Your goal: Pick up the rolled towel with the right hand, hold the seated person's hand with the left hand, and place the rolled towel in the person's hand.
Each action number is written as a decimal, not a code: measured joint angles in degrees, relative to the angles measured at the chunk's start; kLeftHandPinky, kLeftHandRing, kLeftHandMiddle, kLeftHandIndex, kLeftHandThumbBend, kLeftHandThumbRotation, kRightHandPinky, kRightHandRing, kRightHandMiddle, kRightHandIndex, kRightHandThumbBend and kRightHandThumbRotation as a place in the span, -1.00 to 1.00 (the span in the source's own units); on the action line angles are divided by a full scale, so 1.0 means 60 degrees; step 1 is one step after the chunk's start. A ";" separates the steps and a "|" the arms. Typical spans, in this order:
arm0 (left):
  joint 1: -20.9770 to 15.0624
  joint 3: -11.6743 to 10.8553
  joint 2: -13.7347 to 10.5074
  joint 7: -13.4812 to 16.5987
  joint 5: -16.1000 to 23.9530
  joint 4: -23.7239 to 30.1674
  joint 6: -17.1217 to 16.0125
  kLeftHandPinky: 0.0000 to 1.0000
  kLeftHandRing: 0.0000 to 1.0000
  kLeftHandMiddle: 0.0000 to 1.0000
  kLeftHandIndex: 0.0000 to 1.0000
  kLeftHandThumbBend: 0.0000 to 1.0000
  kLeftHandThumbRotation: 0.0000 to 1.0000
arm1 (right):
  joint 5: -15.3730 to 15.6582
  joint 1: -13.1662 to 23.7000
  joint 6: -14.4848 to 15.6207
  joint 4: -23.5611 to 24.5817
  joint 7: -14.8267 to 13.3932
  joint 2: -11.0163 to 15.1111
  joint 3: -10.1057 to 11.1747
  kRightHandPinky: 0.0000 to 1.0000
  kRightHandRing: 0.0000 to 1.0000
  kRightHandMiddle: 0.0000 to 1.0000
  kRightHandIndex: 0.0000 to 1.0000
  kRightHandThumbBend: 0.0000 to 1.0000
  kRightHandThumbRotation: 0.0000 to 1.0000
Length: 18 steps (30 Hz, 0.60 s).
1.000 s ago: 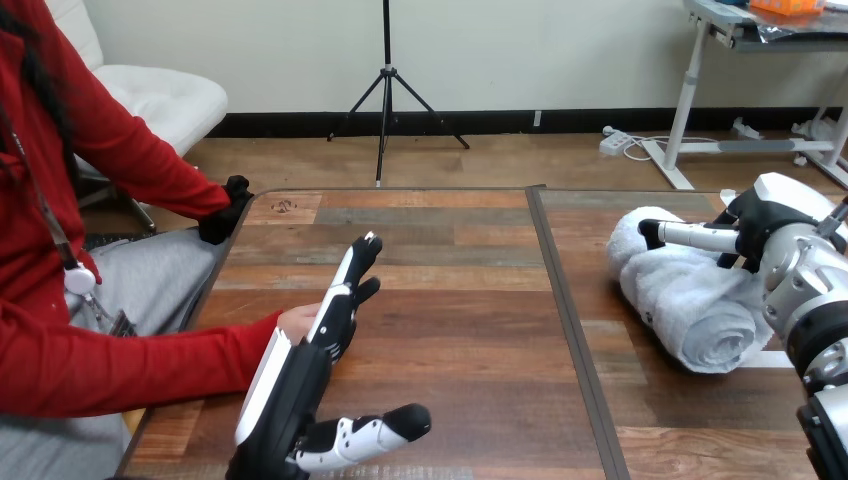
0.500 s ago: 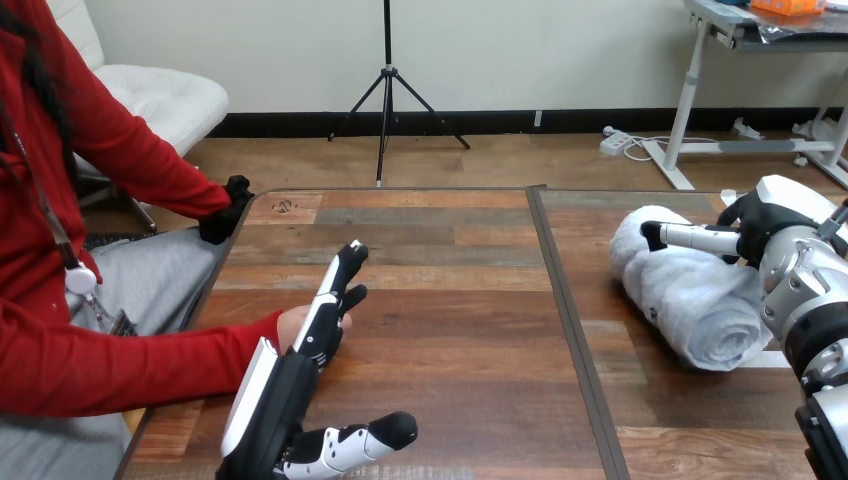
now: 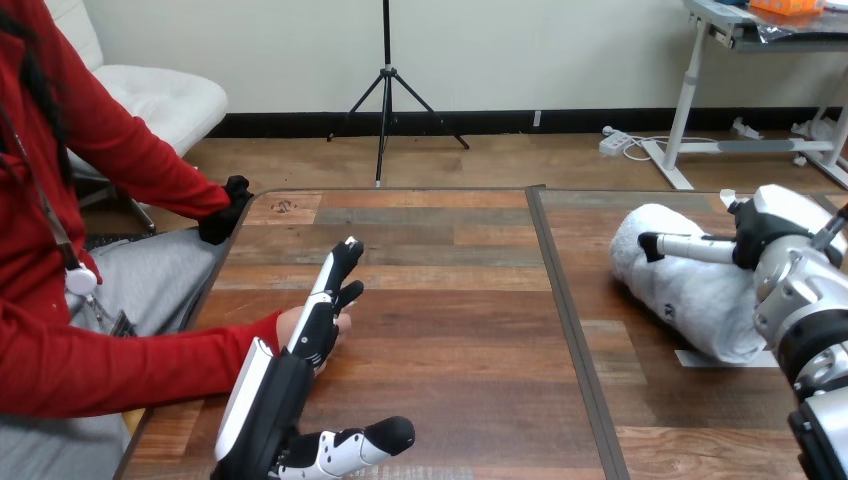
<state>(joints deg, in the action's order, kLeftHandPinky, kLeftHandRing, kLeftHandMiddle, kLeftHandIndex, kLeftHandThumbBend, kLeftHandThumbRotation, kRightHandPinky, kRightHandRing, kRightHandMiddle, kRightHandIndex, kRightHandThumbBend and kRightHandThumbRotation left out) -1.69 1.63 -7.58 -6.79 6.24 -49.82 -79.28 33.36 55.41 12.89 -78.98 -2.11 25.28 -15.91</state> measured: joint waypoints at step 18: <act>0.0524 0.0227 -0.0250 -0.0237 -0.0731 0.0504 -0.0039 0.91 1.00 1.00 1.00 1.00 0.32 | -0.0056 -0.0539 -0.0094 -0.0007 -0.0093 -0.0153 -0.0069 0.66 0.81 0.88 0.96 1.00 0.58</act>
<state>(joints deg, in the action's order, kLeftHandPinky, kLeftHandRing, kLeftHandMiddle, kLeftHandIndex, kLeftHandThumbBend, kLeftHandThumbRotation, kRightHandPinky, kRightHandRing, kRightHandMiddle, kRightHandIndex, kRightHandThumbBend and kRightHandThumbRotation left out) 1.45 2.99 -9.09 -8.21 1.86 -46.80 -79.51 33.02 52.18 12.32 -79.02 -2.67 24.36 -16.32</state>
